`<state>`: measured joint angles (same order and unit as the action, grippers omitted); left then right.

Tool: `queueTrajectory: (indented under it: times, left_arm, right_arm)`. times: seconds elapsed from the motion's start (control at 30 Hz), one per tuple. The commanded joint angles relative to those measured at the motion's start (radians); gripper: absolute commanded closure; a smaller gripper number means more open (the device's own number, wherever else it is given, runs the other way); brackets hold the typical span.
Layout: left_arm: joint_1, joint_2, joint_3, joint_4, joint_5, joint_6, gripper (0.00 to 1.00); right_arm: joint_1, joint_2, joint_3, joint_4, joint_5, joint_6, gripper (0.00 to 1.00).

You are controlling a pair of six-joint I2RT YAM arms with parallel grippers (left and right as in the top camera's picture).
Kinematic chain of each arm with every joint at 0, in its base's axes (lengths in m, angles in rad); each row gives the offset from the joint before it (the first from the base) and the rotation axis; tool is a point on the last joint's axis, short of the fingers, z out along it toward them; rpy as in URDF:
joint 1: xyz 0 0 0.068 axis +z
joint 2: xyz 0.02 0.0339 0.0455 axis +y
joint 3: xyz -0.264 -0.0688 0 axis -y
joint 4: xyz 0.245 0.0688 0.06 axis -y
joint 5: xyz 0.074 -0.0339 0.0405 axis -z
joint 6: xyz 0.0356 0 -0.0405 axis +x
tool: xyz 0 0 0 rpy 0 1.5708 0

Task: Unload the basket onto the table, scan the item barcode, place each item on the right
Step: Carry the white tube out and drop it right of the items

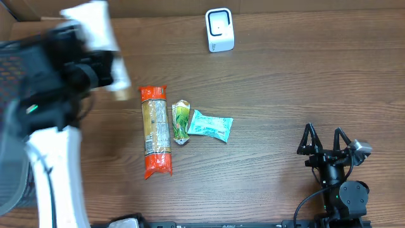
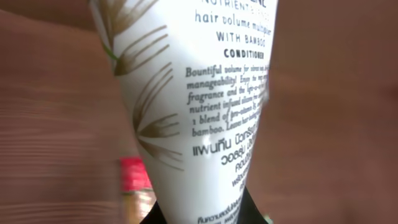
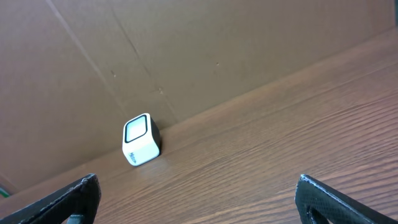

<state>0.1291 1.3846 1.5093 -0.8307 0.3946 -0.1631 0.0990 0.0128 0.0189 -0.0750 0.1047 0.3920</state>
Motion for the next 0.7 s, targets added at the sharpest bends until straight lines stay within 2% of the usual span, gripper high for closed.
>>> queueTrajectory:
  times: [0.0,0.2,0.33,0.43,0.5,0.67]
  left_arm:
    - [-0.159,0.102,-0.036,0.023,0.086,-0.031,0.96]
    - [-0.384,0.363,-0.050,0.130,0.211,-0.037,0.96]
    - [-0.459,0.509,-0.050,0.229,0.307,-0.123,0.96]
    - [-0.513,0.620,-0.050,0.362,0.436,-0.213,0.96]
    - [-0.547,0.659,-0.050,0.397,0.454,-0.257,0.96]
    - [-0.626,0.703,-0.050,0.389,0.399,-0.260,0.96]
  right_arm:
    - [-0.002,-0.009,-0.011,0.005,0.007,0.003,0.00]
    - [-0.002,-0.009,-0.011,0.005,0.007,0.003,0.00]
    - [-0.002,-0.009,-0.011,0.005,0.007,0.003,0.00]
    - [-0.002,-0.009,-0.011,0.005,0.007,0.003,0.00]
    - [-0.002,-0.009,-0.011,0.005,0.007,0.003,0.00]
    - [-0.002,-0.009,-0.011,0.005,0.007,0.003,0.00]
